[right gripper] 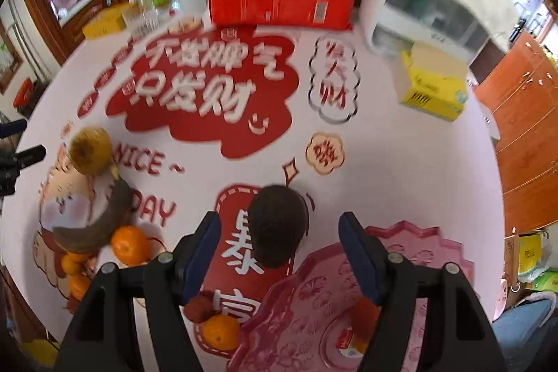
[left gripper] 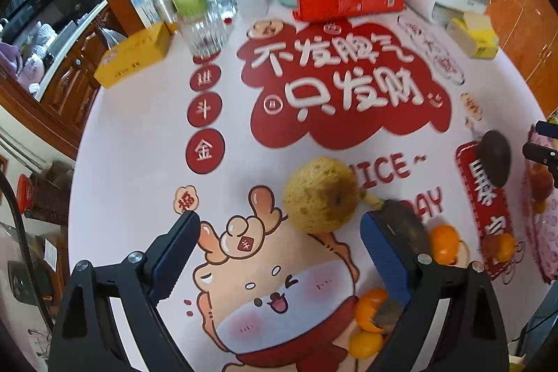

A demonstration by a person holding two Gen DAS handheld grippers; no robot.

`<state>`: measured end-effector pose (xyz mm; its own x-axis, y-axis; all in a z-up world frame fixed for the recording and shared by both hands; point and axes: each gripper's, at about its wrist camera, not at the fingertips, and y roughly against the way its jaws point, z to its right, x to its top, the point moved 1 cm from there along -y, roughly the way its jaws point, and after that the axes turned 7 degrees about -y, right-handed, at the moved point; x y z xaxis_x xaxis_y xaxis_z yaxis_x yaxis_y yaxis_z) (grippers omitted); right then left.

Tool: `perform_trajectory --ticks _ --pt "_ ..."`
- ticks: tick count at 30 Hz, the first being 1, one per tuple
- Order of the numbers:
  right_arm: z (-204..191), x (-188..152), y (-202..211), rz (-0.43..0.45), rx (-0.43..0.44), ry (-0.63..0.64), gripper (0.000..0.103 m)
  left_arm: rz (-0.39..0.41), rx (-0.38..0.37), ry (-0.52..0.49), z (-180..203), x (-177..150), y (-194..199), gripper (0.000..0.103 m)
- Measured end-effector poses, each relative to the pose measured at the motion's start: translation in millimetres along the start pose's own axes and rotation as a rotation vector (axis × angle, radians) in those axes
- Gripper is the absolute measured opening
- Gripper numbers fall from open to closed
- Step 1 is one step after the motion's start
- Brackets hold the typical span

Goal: Organize fruits
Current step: 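Grasp the yellow-brown pear with the left tool while the right tool grasps the avocado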

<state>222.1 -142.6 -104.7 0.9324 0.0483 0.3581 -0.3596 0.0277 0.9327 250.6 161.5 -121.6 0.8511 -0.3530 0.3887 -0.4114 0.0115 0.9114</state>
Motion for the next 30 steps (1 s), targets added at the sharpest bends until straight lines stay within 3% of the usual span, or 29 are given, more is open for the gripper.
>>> perform_trajectory --ticks 12,16,18,19,22,27,30 --pt "-10.8 -0.4 -68.8 -0.193 -0.037 0.123 0.07 -0.053 -0.053 0.058 12.5 8.7 -64.9 0.092" --pt "-14.5 -2.2 -80.7 -0.213 -0.053 0.165 0.07 -0.052 -0.086 0.091 16.3 13.4 -75.9 0.092" --pt "-15.6 -3.1 -87.2 -0.224 -0.063 0.179 0.059 -0.059 -0.086 0.093 18.8 15.4 -80.9 0.092" --pt "-16.3 -3.1 -90.5 -0.232 -0.068 0.184 0.058 -0.065 -0.085 0.094 20.1 16.1 -84.2 0.092" --pt "-18.7 -2.0 -95.4 -0.219 -0.089 0.192 0.057 -0.081 -0.093 0.111 20.6 16.4 -93.6 0.09" --pt "-24.4 -2.1 -93.2 -0.18 -0.098 0.191 0.057 -0.092 -0.178 0.181 17.5 15.2 -104.2 0.073" --pt "-31.5 -5.8 -89.5 -0.154 -0.092 0.192 0.056 -0.08 -0.165 0.188 19.3 14.1 -103.7 0.071"
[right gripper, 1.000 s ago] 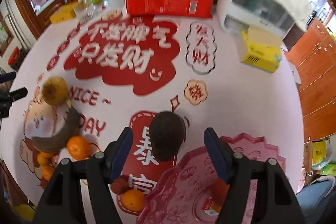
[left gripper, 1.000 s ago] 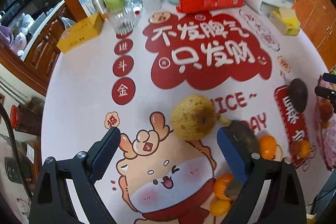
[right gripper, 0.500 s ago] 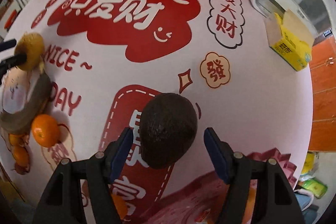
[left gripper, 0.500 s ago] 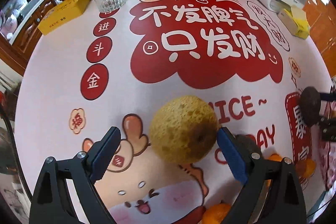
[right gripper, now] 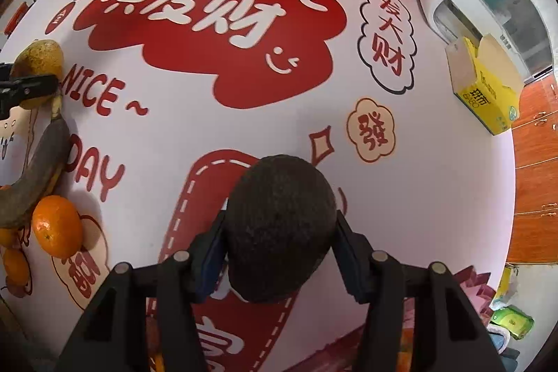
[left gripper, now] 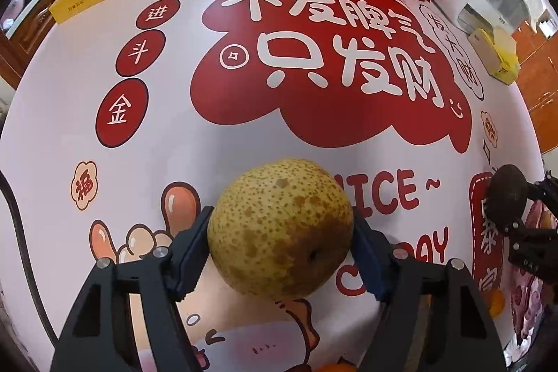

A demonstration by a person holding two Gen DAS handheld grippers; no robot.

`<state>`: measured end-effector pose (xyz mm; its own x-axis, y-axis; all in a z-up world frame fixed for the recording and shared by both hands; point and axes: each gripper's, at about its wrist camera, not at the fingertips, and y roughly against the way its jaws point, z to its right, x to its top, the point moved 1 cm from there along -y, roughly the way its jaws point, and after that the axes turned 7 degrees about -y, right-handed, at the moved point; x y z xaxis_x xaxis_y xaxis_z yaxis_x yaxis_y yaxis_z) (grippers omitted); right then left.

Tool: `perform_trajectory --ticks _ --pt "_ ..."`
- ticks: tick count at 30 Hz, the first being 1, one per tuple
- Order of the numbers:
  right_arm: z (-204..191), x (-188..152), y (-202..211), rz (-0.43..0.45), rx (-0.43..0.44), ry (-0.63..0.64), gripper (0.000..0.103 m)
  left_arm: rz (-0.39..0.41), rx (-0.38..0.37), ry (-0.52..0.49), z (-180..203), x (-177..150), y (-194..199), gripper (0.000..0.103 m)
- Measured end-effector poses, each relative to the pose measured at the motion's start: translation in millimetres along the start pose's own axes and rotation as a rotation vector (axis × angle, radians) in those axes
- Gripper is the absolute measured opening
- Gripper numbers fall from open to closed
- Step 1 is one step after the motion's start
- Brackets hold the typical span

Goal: Organize fruits
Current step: 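Grasp the yellow-brown pear with the left tool while the right tool grasps the avocado, then carry the pear with the left tool while the right tool carries the avocado into the bowl, releasing both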

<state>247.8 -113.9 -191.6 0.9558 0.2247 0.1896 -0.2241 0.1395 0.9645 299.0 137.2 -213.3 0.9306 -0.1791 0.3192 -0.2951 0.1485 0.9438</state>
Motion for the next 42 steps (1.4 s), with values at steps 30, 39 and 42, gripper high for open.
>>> perform_trajectory --ticks 30,39,42 --pt "-35.6 -91.9 161.1 0.293 0.258 -0.126 0.056 0.14 0.067 -0.159 74.9 -61.3 172.4 0.071" --pt "11.0 -133.2 215.7 0.406 0.268 -0.156 0.056 0.185 0.08 -0.3 156.8 -59.6 220.6 0.071" --pt "35.1 -146.4 226.2 0.435 0.261 -0.179 0.056 0.207 0.076 -0.341 187.7 -57.7 232.7 0.071"
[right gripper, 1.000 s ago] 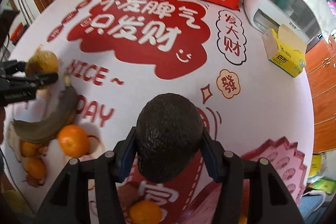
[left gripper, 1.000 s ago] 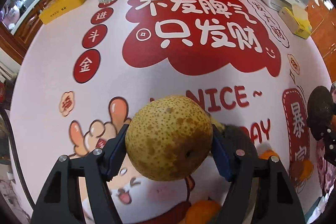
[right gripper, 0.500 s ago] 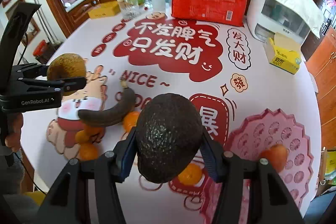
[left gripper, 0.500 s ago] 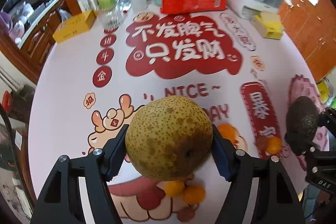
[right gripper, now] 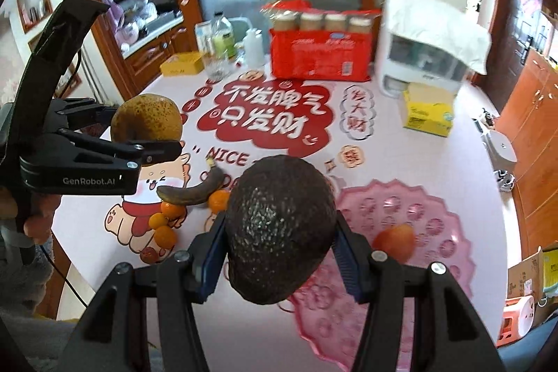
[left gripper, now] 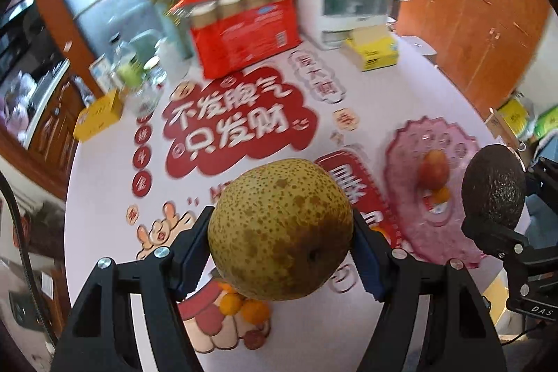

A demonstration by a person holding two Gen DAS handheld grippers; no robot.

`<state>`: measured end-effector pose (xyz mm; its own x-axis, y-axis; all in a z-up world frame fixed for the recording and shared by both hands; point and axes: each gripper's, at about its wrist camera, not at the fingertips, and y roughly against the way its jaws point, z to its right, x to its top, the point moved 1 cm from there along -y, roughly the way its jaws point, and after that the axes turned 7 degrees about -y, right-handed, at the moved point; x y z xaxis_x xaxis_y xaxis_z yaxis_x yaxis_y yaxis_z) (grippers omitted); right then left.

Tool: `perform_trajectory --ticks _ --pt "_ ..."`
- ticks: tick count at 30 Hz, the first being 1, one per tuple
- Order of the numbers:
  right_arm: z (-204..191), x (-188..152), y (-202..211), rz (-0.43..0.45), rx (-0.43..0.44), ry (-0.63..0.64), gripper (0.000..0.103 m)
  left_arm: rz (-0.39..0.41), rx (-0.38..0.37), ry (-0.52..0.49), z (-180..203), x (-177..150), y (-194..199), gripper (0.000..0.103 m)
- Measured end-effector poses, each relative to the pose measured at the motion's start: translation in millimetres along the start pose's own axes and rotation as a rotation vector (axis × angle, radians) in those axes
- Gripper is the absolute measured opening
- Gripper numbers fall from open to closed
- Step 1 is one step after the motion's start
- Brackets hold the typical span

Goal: Organize fruits
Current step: 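Carry the pear with the left tool while the right tool carries the avocado into the bowl, releasing both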

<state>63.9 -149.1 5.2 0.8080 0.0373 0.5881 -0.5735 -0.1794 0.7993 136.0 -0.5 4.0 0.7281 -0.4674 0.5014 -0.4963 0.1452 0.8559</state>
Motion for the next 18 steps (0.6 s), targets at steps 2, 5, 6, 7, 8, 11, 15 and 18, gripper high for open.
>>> perform_trajectory --ticks 2,5,6,7,8,11,15,18 --pt "14.3 -2.6 9.4 0.012 -0.009 -0.011 0.056 0.015 -0.008 -0.027 20.7 8.9 6.7 0.071" --pt "37.9 -9.0 22.0 0.024 -0.03 -0.032 0.056 0.032 -0.025 -0.066 52.0 20.3 13.2 0.071" --pt "46.2 -11.6 25.1 0.025 -0.039 -0.038 0.056 0.036 -0.033 -0.08 64.0 24.0 14.5 0.071" --pt "54.8 -14.2 27.7 0.026 -0.05 -0.044 0.056 0.039 -0.039 -0.088 71.9 25.8 15.4 0.071" --pt "62.4 -16.5 29.5 0.025 -0.06 -0.049 0.056 0.043 -0.047 -0.097 82.8 28.3 16.0 0.071" --pt "86.3 -26.1 31.6 0.015 -0.098 -0.063 0.056 0.039 -0.068 -0.104 108.9 31.8 9.0 0.071" --pt "117.8 -38.5 28.3 -0.01 -0.151 -0.08 0.056 0.016 -0.093 -0.088 135.8 32.6 -9.9 0.071" --pt "135.3 -45.7 24.1 -0.018 -0.185 -0.083 0.056 0.005 -0.094 -0.071 154.4 32.6 -29.3 0.071"
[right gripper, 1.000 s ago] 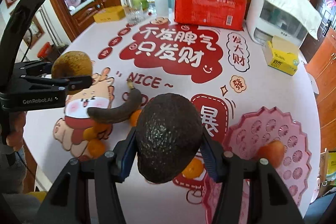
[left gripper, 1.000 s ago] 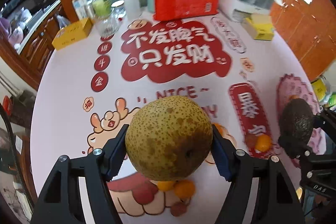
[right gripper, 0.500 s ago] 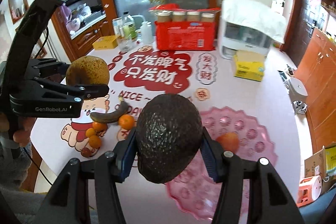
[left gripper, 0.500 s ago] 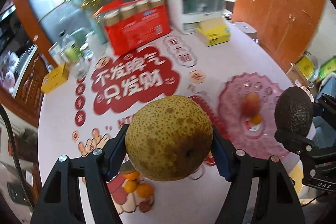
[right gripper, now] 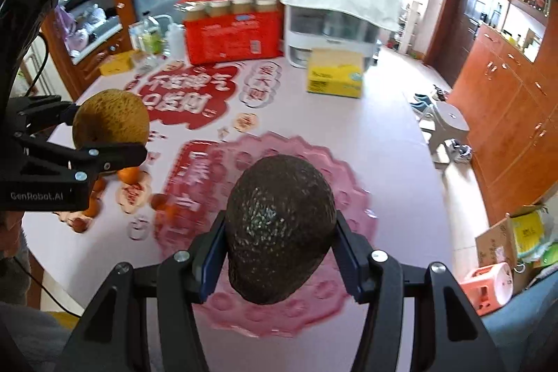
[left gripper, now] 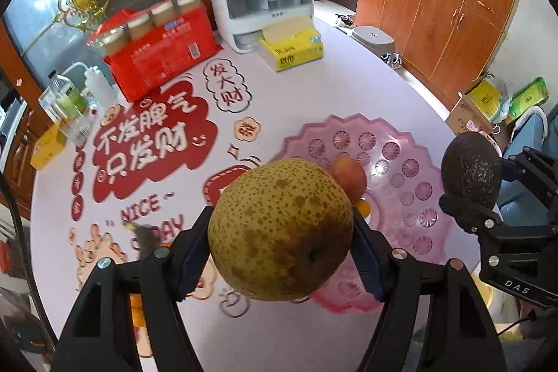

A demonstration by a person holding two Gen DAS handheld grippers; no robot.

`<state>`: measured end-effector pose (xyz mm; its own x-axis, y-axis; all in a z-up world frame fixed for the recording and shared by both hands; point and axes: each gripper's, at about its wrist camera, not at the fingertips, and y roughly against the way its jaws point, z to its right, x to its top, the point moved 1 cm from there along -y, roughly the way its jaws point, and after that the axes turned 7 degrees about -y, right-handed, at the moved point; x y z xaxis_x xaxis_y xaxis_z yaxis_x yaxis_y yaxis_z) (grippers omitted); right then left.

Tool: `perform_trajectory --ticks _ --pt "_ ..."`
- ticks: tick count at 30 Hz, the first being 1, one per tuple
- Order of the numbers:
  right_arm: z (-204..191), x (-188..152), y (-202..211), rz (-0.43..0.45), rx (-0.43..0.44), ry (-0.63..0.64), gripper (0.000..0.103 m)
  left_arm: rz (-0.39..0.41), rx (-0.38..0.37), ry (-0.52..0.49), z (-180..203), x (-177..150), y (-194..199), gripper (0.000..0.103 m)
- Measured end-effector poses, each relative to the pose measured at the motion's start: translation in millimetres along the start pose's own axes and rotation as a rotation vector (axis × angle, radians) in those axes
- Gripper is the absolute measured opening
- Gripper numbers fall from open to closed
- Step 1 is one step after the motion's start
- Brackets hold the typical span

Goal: Organize fruits
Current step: 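Carry the pear with the left tool while the right tool carries the avocado into the bowl, releasing both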

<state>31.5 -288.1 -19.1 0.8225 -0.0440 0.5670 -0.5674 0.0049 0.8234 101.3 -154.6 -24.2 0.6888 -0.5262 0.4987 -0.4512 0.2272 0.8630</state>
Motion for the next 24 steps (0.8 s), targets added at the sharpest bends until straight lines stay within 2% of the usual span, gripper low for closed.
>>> perform_trajectory --ticks 6,12,24 --pt "24.1 -8.8 -27.9 -0.049 -0.033 -0.02 0.057 -0.04 0.023 0.032 19.6 -5.8 -45.8 0.071" --pt "31.5 -23.6 -60.4 -0.121 -0.042 -0.012 0.057 -0.127 0.012 0.069 32.3 -23.0 -88.6 0.071" --pt "32.0 -41.0 -107.9 -0.223 -0.071 0.027 0.057 -0.194 0.027 0.077 44.8 -39.8 -124.7 0.071"
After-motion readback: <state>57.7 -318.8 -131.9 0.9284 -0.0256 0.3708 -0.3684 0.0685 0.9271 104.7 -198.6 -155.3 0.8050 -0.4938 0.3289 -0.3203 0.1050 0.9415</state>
